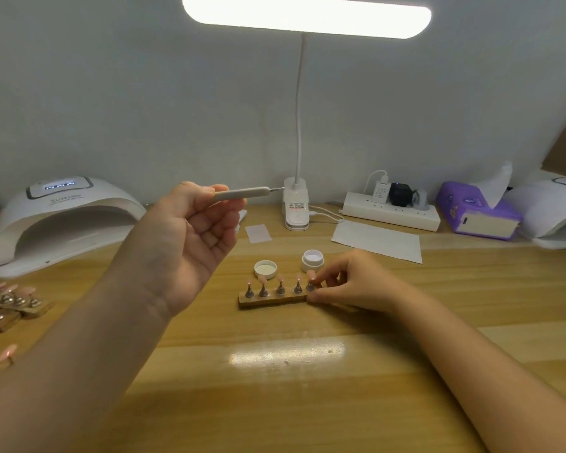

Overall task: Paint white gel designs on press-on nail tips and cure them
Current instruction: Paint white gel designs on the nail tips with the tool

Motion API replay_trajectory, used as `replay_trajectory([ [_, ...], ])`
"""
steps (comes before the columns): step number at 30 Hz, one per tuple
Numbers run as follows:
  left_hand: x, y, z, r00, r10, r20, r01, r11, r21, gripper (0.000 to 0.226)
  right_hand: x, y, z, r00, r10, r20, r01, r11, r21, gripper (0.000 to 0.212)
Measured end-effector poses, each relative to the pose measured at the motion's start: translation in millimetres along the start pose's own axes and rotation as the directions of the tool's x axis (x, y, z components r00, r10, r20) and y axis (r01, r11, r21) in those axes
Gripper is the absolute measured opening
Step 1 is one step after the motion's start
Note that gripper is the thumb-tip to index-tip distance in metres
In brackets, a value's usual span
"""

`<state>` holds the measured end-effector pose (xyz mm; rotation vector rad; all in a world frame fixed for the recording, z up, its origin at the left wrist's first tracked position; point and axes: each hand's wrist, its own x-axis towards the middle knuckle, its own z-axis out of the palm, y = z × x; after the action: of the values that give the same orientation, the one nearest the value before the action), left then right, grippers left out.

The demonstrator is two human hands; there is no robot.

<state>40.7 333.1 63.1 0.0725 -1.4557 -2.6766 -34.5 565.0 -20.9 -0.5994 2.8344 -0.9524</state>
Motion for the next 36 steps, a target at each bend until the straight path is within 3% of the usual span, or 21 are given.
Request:
replay_trajectory([
  [4,2.4,-3.7,-1.2,1.000,0.003,-0.002,-0.003,1.000,0.003,0.017,1.4,0.3,5.9,0.997,-0.054,-0.063,0.046,0.991,-0.125,0.036],
  [9,4.5,-5.7,-2.6,1.000,0.025,0.003,-0.025,1.000,0.011,0.022,0.7,2.5,10.2,0.987,-0.068,-0.145,0.065,0.998,-0.027,0.029],
  [14,5.4,-8.0,-3.6,0.999,0.043,0.002,-0.043,0.999,0.010,0.023,-0.7,-2.4,15.5,0.977,-0.130,-0.172,0.116,0.989,-0.087,0.023],
  [21,4.7,-13.0,-5.8,0.993,0.114,0.027,-0.116,0.990,0.078,0.022,-6.9,-11.4,13.1,0.937,-0.313,-0.157,0.244,0.904,-0.350,0.036],
  [24,4.0,-12.2,-5.9,0.979,0.193,0.066,-0.200,0.973,0.117,0.017,-7.9,-14.5,10.7,0.886,-0.340,-0.316,0.277,0.934,-0.226,0.018],
  [29,-1.5,-7.2,-3.9,0.916,0.376,0.143,-0.399,0.893,0.207,0.005,-9.9,-40.3,1.2,0.742,-0.329,-0.584,0.390,0.921,-0.024,0.010],
  [32,-9.5,-6.6,3.6,0.845,0.509,0.161,-0.534,0.796,0.287,0.006,-16.4,-62.7,-3.6,0.727,-0.301,-0.617,0.478,0.867,0.140,0.007],
  [36,-22.9,-7.8,10.6,0.726,0.633,0.270,-0.679,0.597,0.427,0.013,-23.3,-83.6,-6.6,0.696,-0.326,-0.640,0.522,0.842,0.139,0.005],
])
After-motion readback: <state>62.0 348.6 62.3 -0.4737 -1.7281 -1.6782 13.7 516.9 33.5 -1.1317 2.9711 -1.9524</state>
